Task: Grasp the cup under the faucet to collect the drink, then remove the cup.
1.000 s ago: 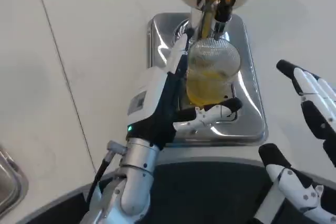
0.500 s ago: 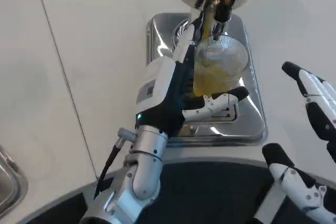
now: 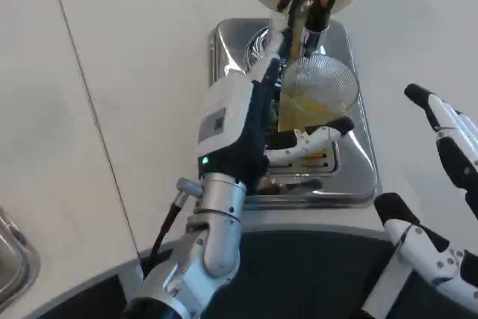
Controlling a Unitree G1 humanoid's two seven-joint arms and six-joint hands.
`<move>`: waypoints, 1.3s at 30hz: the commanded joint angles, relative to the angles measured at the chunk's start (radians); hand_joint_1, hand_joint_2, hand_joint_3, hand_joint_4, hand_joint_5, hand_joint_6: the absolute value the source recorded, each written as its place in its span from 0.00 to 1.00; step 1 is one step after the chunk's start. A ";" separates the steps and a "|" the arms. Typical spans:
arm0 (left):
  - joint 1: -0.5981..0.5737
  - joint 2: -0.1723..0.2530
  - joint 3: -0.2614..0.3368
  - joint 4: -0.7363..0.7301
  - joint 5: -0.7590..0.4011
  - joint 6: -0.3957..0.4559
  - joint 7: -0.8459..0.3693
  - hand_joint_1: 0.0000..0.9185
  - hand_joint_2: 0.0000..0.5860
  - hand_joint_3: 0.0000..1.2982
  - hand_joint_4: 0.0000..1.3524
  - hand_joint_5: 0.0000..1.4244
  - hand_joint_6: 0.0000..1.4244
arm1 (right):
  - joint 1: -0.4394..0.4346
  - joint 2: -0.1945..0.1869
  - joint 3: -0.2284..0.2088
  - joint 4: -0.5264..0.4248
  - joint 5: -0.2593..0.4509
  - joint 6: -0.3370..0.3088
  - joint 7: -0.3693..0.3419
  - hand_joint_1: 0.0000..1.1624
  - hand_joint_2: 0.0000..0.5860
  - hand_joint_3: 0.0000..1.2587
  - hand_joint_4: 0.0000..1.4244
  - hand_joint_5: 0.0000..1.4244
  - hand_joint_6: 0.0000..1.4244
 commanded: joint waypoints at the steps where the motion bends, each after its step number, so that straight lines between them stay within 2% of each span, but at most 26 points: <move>1: 0.016 -0.033 -0.036 -0.007 0.026 0.029 0.025 0.59 0.08 0.20 0.26 0.50 0.72 | 0.004 -0.014 -0.017 -0.014 0.004 0.025 0.008 0.26 0.78 0.00 0.00 0.00 0.01; 3: 0.031 -0.046 -0.056 -0.026 0.053 0.054 0.066 0.61 0.05 0.30 0.36 0.59 0.83 | 0.011 -0.016 -0.023 -0.014 0.011 0.029 0.007 0.26 0.77 0.00 0.00 0.01 0.01; 4: 0.040 -0.054 -0.063 -0.038 0.063 0.069 0.093 0.62 0.03 0.38 0.43 0.64 0.88 | 0.014 -0.018 -0.025 -0.014 0.014 0.030 0.007 0.26 0.77 0.00 0.00 0.01 0.01; 5: 0.053 -0.067 -0.058 -0.055 0.065 0.086 0.131 0.63 0.01 0.45 0.51 0.71 0.96 | 0.017 -0.019 -0.029 -0.014 0.018 0.029 0.006 0.26 0.77 0.00 0.00 0.01 0.02; 6: 0.063 -0.076 -0.054 -0.067 0.066 0.098 0.157 0.64 0.00 0.56 0.62 0.79 0.99 | 0.022 -0.020 -0.035 -0.014 0.023 0.029 0.006 0.26 0.77 0.00 0.00 0.01 0.02; 8: 0.072 -0.087 -0.048 -0.089 0.065 0.112 0.197 0.66 0.00 0.71 0.79 0.90 1.00 | 0.029 -0.022 -0.047 -0.014 0.033 0.028 0.005 0.26 0.77 0.00 0.00 0.01 0.02; 10: 0.073 -0.093 -0.045 -0.104 0.059 0.117 0.208 0.68 0.02 0.79 0.87 0.97 1.00 | 0.033 -0.026 -0.055 -0.014 0.041 0.030 0.007 0.26 0.77 0.00 0.00 0.01 0.02; 12: 0.074 -0.094 -0.045 -0.115 0.056 0.121 0.210 0.71 0.01 0.83 0.89 1.00 1.00 | 0.030 -0.029 -0.059 -0.014 0.043 0.037 0.008 0.26 0.77 0.00 0.00 0.01 0.02; 19: 0.090 -0.100 -0.034 -0.137 0.040 0.138 0.209 0.81 0.00 0.88 0.88 0.98 1.00 | 0.022 -0.035 -0.047 -0.014 0.037 0.060 0.013 0.26 0.78 0.00 0.00 0.02 0.02; 26: 0.100 -0.082 -0.024 -0.178 0.043 0.138 0.198 0.87 0.00 0.92 0.88 0.96 1.00 | 0.008 -0.036 -0.038 -0.014 0.032 0.068 0.018 0.27 0.78 0.00 0.00 0.03 0.03; 31: 0.120 -0.039 -0.004 -0.242 0.042 0.133 0.170 0.89 0.00 0.93 0.88 0.96 1.00 | -0.010 -0.034 -0.022 -0.014 0.021 0.077 0.022 0.27 0.79 0.00 0.00 0.03 0.03; 39: 0.188 0.064 0.027 -0.353 0.056 0.134 0.135 0.90 0.00 0.93 0.88 0.96 1.00 | -0.003 -0.015 0.030 -0.014 -0.001 0.070 0.010 0.27 0.79 0.00 0.00 0.03 0.04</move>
